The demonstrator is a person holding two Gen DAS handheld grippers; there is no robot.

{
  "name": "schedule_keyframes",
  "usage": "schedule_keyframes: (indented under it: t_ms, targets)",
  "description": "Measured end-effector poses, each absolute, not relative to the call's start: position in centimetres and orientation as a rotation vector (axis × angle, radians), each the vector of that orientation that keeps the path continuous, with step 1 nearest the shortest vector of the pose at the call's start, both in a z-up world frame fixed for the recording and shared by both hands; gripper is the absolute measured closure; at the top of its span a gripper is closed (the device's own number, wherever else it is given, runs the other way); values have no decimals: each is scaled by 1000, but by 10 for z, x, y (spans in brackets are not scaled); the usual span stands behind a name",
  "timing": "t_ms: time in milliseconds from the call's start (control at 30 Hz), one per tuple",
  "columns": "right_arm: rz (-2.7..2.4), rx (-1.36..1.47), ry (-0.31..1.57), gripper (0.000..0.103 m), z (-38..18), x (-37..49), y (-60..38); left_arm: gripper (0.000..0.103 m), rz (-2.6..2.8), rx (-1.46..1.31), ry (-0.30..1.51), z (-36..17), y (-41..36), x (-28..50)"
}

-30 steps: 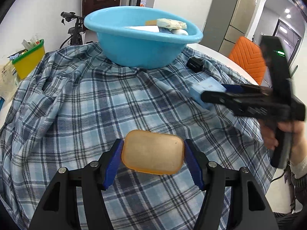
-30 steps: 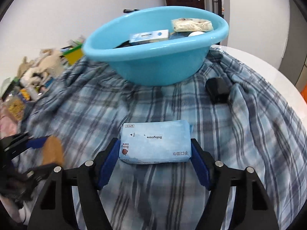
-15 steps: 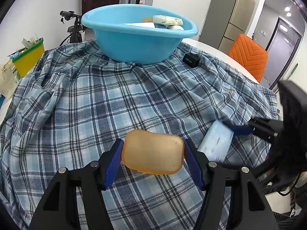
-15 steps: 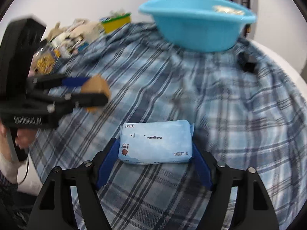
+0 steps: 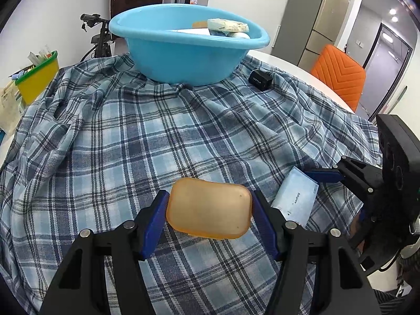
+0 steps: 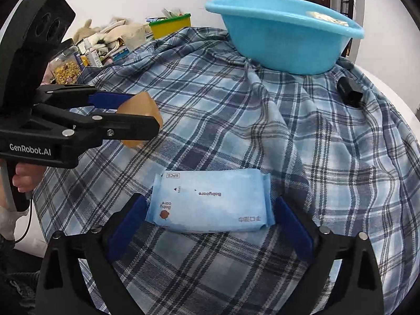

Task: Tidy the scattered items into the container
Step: 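Lift the soap bar and wipes pack with both tools toward the basin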

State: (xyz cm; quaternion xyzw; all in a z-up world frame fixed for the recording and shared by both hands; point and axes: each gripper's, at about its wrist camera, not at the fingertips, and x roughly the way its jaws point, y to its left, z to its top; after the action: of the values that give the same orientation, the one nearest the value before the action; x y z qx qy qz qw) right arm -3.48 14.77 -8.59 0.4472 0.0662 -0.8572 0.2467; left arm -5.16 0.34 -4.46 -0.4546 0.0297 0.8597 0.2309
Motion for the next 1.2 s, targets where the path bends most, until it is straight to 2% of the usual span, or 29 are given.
schedule_keyframes:
  t_ms: [67,100,133,233,467,867,1200]
  targets:
    - [-2344,1213,204,7,-87,-34,147,37,2365,-1255,79,-45,3,-52]
    - [-2361,1204,217,23,-86,-32,147,37,2368,-1256,76,-46,2,-52]
    - [-2376,1183,230,30,-85,-29,147,37,2373,-1259,73,-46,2,-52]
    - [-2382,1165,286,31,-81,-25,145,37,2383,-1257,61,-45,0,-51]
    - [-2438,1140,230,31,-73,-18,152,37,2434,-1268,69,-42,2,-50]
    - [-2720,1051,5,31,-36,-14,210,37,2576,-1199,-27,-28,-5,-41]
    - [-2785,1092,-83,31,-43,-18,236,37,2600,-1212,-70,-31,-9,-34]
